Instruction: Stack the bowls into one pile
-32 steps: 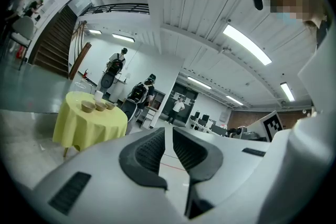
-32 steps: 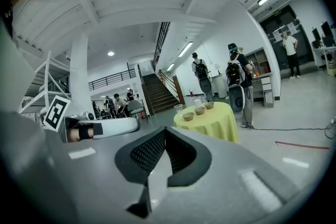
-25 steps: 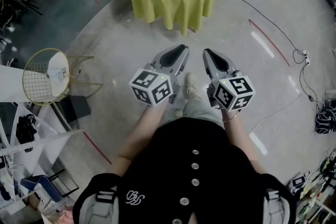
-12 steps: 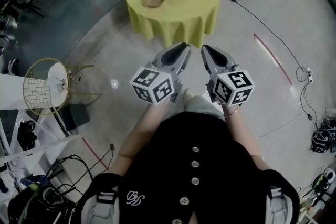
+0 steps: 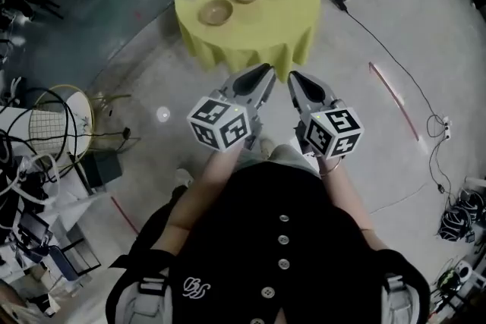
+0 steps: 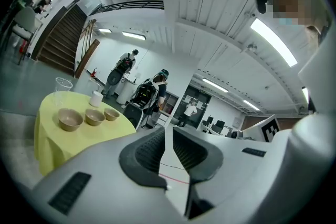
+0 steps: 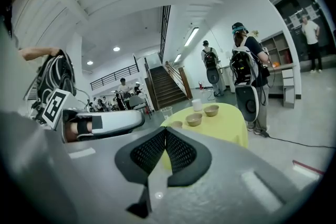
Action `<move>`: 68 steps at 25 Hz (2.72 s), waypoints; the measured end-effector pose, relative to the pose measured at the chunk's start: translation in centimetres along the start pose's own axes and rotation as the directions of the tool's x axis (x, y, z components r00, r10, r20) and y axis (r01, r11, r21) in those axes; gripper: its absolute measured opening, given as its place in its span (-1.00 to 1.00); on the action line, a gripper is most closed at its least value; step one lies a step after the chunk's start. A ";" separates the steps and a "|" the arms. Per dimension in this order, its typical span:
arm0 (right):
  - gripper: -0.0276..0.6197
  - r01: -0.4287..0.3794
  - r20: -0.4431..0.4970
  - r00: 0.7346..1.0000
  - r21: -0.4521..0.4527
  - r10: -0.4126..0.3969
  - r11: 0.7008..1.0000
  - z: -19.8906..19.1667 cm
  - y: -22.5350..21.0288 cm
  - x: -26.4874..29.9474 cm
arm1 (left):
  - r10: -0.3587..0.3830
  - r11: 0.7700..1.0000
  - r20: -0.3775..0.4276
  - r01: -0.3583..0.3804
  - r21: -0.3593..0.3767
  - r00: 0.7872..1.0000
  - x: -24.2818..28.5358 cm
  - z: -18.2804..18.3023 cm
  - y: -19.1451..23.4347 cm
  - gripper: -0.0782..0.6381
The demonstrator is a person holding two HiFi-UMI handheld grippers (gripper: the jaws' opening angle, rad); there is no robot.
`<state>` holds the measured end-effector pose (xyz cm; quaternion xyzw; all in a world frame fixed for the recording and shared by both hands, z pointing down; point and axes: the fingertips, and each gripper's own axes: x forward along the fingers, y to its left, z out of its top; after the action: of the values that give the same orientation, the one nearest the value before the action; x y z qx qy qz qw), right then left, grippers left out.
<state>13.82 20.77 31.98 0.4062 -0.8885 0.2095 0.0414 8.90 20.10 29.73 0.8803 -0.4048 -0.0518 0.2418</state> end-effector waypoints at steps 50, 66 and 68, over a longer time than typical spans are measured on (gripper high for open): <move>-0.90 0.264 0.018 0.964 0.066 -0.265 0.962 10.2 -14.1 27.0 | -0.144 0.989 -0.119 0.139 -0.051 0.982 18.7 12.9 24.7 -0.63; -0.90 0.234 -0.038 0.972 0.086 -0.232 0.968 9.9 -17.5 27.8 | -0.101 0.993 -0.127 0.092 -0.074 0.987 21.8 12.6 25.8 -0.63; -0.90 0.220 -0.047 0.975 0.083 -0.216 0.972 10.2 -17.9 28.2 | -0.104 0.993 -0.147 0.094 -0.075 0.984 22.5 12.4 25.9 -0.63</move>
<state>9.27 -13.70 35.64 0.4988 -0.8275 0.2501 0.0628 2.52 -15.62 33.33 0.8920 -0.3393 -0.0108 0.2985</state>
